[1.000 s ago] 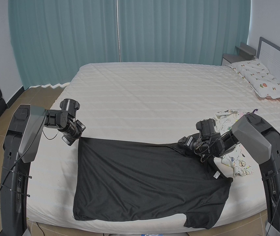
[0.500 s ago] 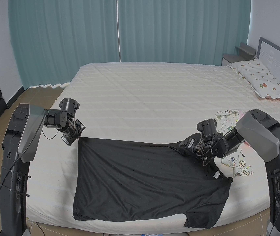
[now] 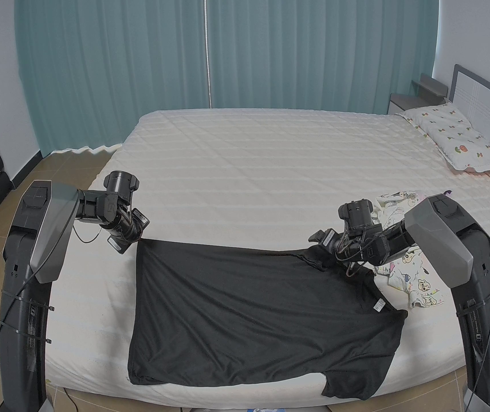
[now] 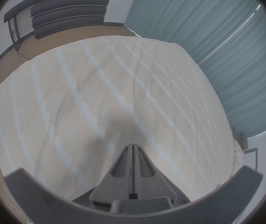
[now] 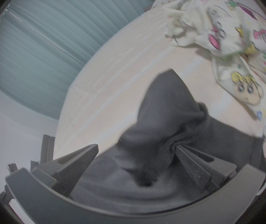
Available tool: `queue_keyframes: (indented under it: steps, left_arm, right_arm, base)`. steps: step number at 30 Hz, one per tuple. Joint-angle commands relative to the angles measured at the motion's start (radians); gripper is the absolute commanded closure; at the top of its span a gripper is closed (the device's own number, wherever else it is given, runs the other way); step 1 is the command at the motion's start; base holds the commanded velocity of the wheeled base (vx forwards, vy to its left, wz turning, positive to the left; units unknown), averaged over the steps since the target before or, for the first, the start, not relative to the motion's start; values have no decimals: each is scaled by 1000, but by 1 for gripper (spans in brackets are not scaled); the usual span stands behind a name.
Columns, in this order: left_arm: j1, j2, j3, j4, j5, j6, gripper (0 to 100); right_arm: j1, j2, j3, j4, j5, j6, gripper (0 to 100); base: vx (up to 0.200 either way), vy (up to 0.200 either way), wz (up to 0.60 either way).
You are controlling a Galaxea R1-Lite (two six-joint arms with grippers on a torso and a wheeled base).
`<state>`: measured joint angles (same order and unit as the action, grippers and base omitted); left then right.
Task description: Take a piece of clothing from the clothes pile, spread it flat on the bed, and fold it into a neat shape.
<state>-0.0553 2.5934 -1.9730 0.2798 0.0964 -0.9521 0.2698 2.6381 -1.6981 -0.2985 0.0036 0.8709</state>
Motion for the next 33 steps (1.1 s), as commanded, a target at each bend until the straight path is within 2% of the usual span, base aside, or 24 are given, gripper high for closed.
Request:
queue_keyframes:
  steps: [1, 4, 6, 7, 9, 13, 17, 19, 22, 24, 26, 30, 33]
  left_arm:
    - [-1, -9, 0, 1, 0, 0, 100]
    - [-1, -10, 0, -1, 0, -4, 100]
    - [-1, -10, 0, -1, 0, -4, 100]
    - [-1, -9, -1, -1, 0, -4, 100]
    - [-1, -7, 0, -1, 0, -4, 100]
    - [-1, -6, -4, -1, 0, -4, 100]
    - [-3, -6, -4, -1, 2, -2, 100]
    - [-3, -6, -4, -1, 2, -2, 100]
    - [-3, -4, -1, -1, 3, -2, 100]
    - [-3, -3, 0, -1, 3, -2, 100]
    - [-3, -1, 0, -1, 3, -2, 100]
    - [-3, -3, 0, -1, 3, -4, 100]
    - [-3, -3, 2, -1, 3, -4, 100]
  right_arm:
    - [-38, 88, -207, -28, -11, 74, 0]
    - [-61, 106, -265, -166, -31, 76, 0]
    - [-61, 106, -265, -166, -31, 76, 0]
    - [-67, 114, -270, -287, -54, 66, 0]
    - [-73, 114, -267, -303, -59, 46, 0]
    - [-87, 138, -258, -309, -65, -62, 0]
    - [-104, 118, -186, -315, -63, -93, 0]
    - [-119, 86, -115, -315, -62, -156, 0]
    - [-150, 43, 29, -352, -39, -305, 0]
    - [-153, 30, 92, -410, -17, -337, 0]
    - [-153, 0, 149, -461, 7, -334, 0]
    - [-141, -43, 206, -467, 24, -316, 0]
    - [-96, -112, 250, -461, 55, -217, 0]
  base:
    - [0, 0, 0]
    - [0, 0, 0]
    - [0, 0, 0]
    - [0, 0, 0]
    - [0, 0, 0]
    - [0, 0, 0]
    - [0, 0, 0]
    - [0, 0, 0]
    - [0, 0, 0]
    - [0, 0, 0]
    - [0, 0, 0]
    - [0, 0, 0]
    - [0, 0, 0]
